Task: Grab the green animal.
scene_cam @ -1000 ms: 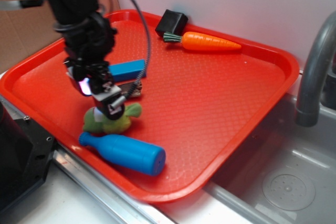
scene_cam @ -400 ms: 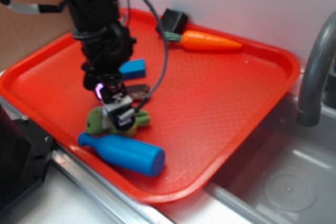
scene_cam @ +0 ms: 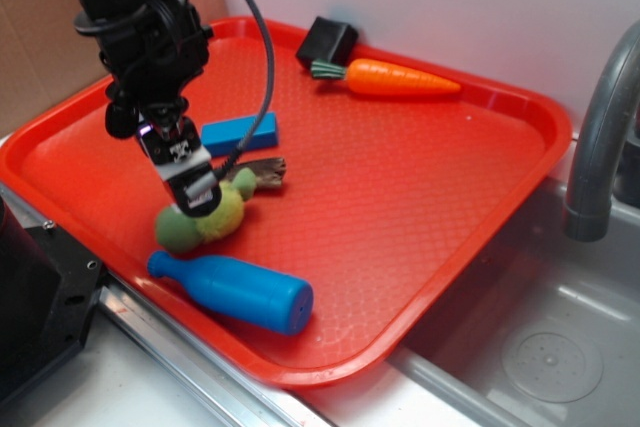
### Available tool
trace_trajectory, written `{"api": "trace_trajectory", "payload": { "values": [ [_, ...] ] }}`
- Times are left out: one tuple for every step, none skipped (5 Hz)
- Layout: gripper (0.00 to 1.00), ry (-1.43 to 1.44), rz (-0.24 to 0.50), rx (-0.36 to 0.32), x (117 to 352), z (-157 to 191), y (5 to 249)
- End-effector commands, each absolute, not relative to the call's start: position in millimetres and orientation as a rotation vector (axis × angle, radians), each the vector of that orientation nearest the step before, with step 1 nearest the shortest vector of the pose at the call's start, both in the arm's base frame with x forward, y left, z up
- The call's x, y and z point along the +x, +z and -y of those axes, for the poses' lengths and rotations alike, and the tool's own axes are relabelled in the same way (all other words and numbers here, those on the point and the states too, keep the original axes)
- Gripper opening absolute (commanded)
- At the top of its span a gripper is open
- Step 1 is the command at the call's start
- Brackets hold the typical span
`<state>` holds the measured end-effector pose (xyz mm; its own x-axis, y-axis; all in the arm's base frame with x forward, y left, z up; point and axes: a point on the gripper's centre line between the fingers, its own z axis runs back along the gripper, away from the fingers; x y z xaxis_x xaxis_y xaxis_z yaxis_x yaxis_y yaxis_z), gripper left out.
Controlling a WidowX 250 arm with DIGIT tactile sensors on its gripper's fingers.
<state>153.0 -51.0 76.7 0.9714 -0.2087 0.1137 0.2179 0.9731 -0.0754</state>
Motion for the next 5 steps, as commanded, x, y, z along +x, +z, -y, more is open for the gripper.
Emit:
{"api": "trace_trajectory", "payload": {
  "values": [
    [1.00,-0.262,0.055,-0.078,124.5,81.6,38.1],
    [1.00,-0.273,0.008,-0.084,119.4,84.4,20.7],
    [1.00,-0.244,0.011,-0.095,132.4,72.1,27.7],
    [1.00,-0.178,0.026,-0.102,144.5,49.3,40.2],
    [1.00,-0.132,0.038,-0.100,157.2,34.5,48.1]
  ]
}}
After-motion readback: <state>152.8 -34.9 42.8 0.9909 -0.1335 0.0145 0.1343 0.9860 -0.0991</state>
